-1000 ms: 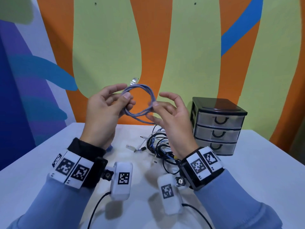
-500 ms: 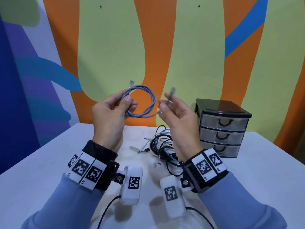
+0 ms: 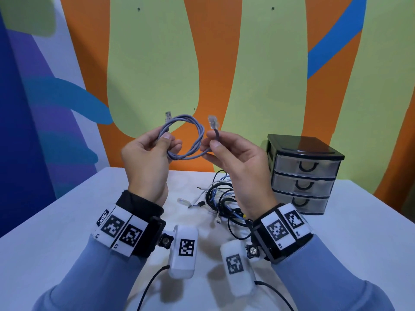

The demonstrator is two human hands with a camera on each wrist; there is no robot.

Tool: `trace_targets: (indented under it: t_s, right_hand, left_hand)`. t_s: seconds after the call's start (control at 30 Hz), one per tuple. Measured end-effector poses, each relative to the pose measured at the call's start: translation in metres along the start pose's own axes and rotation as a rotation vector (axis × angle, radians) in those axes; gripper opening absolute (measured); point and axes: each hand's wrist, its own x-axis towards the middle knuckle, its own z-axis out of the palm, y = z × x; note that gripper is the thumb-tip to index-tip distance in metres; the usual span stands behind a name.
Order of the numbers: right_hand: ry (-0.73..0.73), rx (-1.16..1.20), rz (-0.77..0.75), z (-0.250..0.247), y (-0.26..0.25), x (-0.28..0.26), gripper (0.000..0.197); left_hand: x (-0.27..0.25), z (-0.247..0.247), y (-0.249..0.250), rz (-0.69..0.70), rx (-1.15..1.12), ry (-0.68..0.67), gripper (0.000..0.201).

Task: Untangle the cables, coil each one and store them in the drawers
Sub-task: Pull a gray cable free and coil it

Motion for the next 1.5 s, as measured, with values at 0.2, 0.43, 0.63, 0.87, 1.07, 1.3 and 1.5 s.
trace_targets:
  t_s: [0.2,0.43,0.63,0.87,1.07,1.3,1.5]
  right_hand:
    - [0.049,-0.203,-0.134,0.004,-0.003,-0.001,0.018]
    - [0.198,-0.473,-0.029,-0.021,0.001,0.012,0.005]
    - [0.306,-0.582,-0.2,-0.018,0.003,0.007,0.029]
    - [0.179,-0.09,0.254,-0.021,0.005,0.011,0.018]
    - [0.091,0.607,0.598,-0.026,-0.011,0.016,0.039]
    - [0.396,0.495,0.339,-0.049,0.0,0.028,0.026]
    - [0.095,0.184,0.375,-0.033,-0.008,0.016,0.033]
  left_hand:
    - [-0.007,0.006,0.001,-0.013,-0.011,-0.086,0.02]
    - [-0.021,0.012,0.011,0.058,0.05,-0.36,0.022]
    - [-0.029,0.018,0.01,0.035,0.134,-0.435,0.018]
    - [-0.025,0.014,0.004,0.013,0.336,-0.48,0.014]
    - [-0.019,0.009,0.003,0.049,0.453,-0.499,0.009]
    - [-0.019,0.011,0.009,-0.012,0.372,-0.539,0.005]
    - [-0.005,0.0,0.0,-0.035,0.49,-0.484,0.004]
